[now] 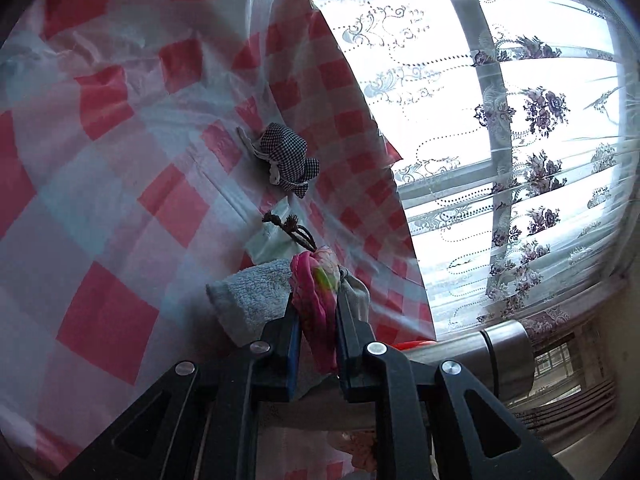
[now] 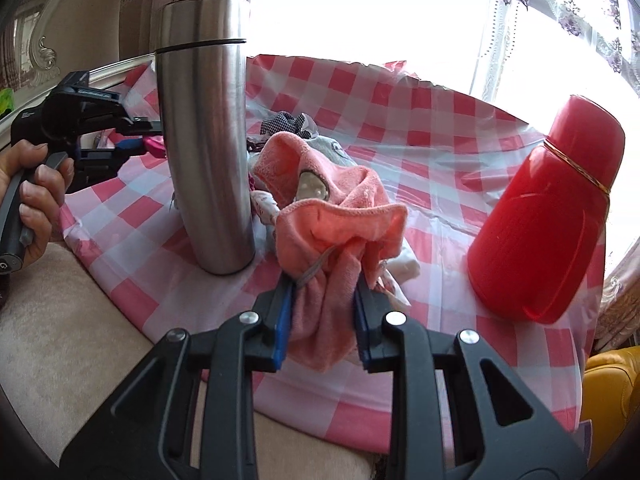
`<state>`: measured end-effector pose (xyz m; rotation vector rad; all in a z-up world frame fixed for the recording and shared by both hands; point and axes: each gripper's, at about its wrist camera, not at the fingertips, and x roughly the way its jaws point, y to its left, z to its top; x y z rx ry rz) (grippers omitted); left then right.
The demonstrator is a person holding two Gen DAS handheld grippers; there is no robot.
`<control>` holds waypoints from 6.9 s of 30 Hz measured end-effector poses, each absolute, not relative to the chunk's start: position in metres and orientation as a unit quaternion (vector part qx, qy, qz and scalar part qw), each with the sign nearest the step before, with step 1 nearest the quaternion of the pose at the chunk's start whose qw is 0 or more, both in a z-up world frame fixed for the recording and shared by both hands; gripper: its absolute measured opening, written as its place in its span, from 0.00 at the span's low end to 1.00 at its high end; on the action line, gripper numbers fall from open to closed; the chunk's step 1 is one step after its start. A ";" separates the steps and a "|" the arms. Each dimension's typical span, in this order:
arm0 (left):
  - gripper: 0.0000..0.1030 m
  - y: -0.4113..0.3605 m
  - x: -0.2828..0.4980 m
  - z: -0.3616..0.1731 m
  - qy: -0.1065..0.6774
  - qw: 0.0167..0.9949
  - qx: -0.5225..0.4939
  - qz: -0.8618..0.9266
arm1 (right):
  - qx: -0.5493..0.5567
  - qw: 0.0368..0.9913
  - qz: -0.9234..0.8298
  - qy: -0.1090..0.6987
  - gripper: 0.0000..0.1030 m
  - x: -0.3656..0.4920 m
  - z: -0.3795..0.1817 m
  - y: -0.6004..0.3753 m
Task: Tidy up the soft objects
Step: 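Carry both items over the white box and open both tools to release them, then move both open tools back over the table, then grasp the black-white houndstooth cloth with the left tool while the right tool grasps the pink-printed white cloth, then carry both cloths over the white box and open both tools to drop them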
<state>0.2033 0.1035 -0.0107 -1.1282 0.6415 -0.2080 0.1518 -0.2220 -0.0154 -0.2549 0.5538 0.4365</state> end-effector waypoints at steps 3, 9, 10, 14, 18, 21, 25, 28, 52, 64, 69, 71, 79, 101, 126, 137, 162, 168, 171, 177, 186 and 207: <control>0.15 0.105 0.182 -0.013 0.297 0.794 -0.522 -0.090 | -0.124 0.931 0.207 0.274 0.29 0.145 -0.016 -0.227; 0.15 0.089 0.153 -0.010 0.321 0.815 -0.478 -0.068 | -0.124 0.932 0.189 0.282 0.29 0.126 -0.021 -0.240; 0.15 0.084 0.149 -0.007 0.326 0.822 -0.463 -0.063 | -0.124 0.932 0.186 0.284 0.29 0.123 -0.022 -0.243; 0.15 0.060 0.139 0.008 0.350 0.850 -0.391 -0.041 | -0.119 0.933 0.175 0.292 0.29 0.112 -0.026 -0.255; 0.15 0.037 0.131 0.018 0.364 0.865 -0.343 -0.036 | -0.100 0.933 0.162 0.306 0.29 0.102 -0.029 -0.273; 0.15 0.015 0.126 0.025 0.371 0.874 -0.312 -0.041 | -0.082 0.933 0.152 0.315 0.29 0.095 -0.031 -0.290; 0.15 -0.013 0.118 0.035 0.374 0.879 -0.290 -0.060 | -0.064 0.936 0.128 0.320 0.29 0.082 -0.029 -0.315; 0.15 -0.040 0.114 0.041 0.379 0.881 -0.271 -0.084 | -0.041 0.938 0.106 0.328 0.29 0.076 -0.026 -0.340; 0.47 -0.267 0.095 0.043 0.439 0.850 -0.082 -0.280 | 0.042 0.939 -0.036 0.341 0.73 0.046 -0.021 -0.460; 0.74 -0.232 0.088 0.056 0.419 0.880 -0.066 -0.215 | 0.022 0.949 -0.016 0.316 0.93 0.042 -0.002 -0.431; 0.77 -0.174 0.076 0.064 0.390 0.909 -0.071 -0.125 | 0.006 0.948 0.012 0.318 0.93 0.045 0.000 -0.410; 0.77 -0.144 0.068 0.066 0.369 0.923 -0.074 -0.084 | 0.007 0.945 0.035 0.326 0.93 0.049 -0.002 -0.400; 0.77 -0.042 0.054 0.064 0.354 0.928 -0.113 0.024 | 0.009 0.933 0.066 0.353 0.93 0.082 -0.006 -0.355; 0.70 0.021 0.076 0.035 0.383 0.901 -0.201 0.038 | -0.037 0.924 0.152 0.350 0.93 0.143 0.000 -0.275; 0.70 0.078 0.175 0.026 0.394 0.898 -0.187 0.061 | -0.111 0.906 0.169 0.373 0.87 0.233 -0.038 -0.189; 0.72 0.099 0.288 0.032 0.392 0.903 -0.173 0.025 | -0.115 0.902 0.170 0.380 0.75 0.243 -0.046 -0.181; 0.25 0.063 0.507 -0.034 0.523 0.842 -0.133 0.004 | -0.058 0.899 0.197 0.388 0.32 0.237 -0.044 -0.197; 0.16 0.076 0.473 -0.021 0.503 0.853 -0.140 0.023 | -0.055 0.902 0.194 0.383 0.31 0.227 -0.040 -0.202; 0.15 0.087 0.444 -0.010 0.488 0.860 -0.146 0.036 | -0.057 0.904 0.191 0.378 0.31 0.222 -0.037 -0.202; 0.15 0.115 0.383 0.007 0.459 0.871 -0.163 0.065 | -0.054 0.907 0.186 0.373 0.31 0.209 -0.033 -0.207; 0.15 0.122 0.285 0.016 0.426 0.881 -0.179 0.098 | -0.062 0.911 0.179 0.366 0.31 0.183 -0.030 -0.216; 0.15 0.059 0.132 0.032 0.394 0.894 -0.201 0.066 | -0.058 0.923 0.151 0.348 0.31 0.113 -0.021 -0.259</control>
